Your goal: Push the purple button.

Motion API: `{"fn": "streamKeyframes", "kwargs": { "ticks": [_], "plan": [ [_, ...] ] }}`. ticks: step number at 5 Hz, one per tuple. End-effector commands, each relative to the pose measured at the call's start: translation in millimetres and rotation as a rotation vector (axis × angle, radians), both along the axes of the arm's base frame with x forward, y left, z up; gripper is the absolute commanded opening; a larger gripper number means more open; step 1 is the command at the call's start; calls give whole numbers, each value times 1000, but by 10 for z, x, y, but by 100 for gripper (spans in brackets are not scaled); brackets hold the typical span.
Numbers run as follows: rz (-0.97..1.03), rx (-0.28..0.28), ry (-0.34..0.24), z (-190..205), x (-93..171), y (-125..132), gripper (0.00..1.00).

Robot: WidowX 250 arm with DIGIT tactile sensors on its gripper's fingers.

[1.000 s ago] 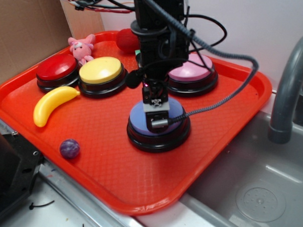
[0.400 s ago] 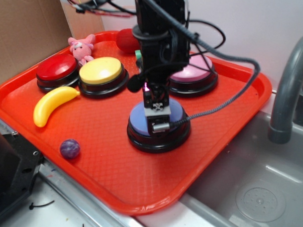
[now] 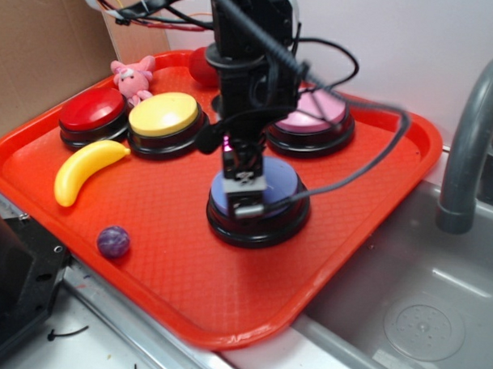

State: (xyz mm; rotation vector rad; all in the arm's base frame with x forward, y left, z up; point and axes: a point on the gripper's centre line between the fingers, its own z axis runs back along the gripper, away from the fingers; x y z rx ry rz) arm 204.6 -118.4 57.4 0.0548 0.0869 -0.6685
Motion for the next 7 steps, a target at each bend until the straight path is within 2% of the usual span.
{"fn": "streamKeyframes", "kwargs": {
  "ticks": [1, 2, 4, 6, 7],
  "plan": [
    [38, -32, -138, 894, -41, -27, 100],
    [71, -42, -125, 971, -95, 29, 100],
    [137, -25, -136, 1132, -175, 118, 100],
    [193, -60, -119, 1278, -251, 250, 100],
    [227, -59, -110, 1325, -280, 313, 100]
  ]
}}
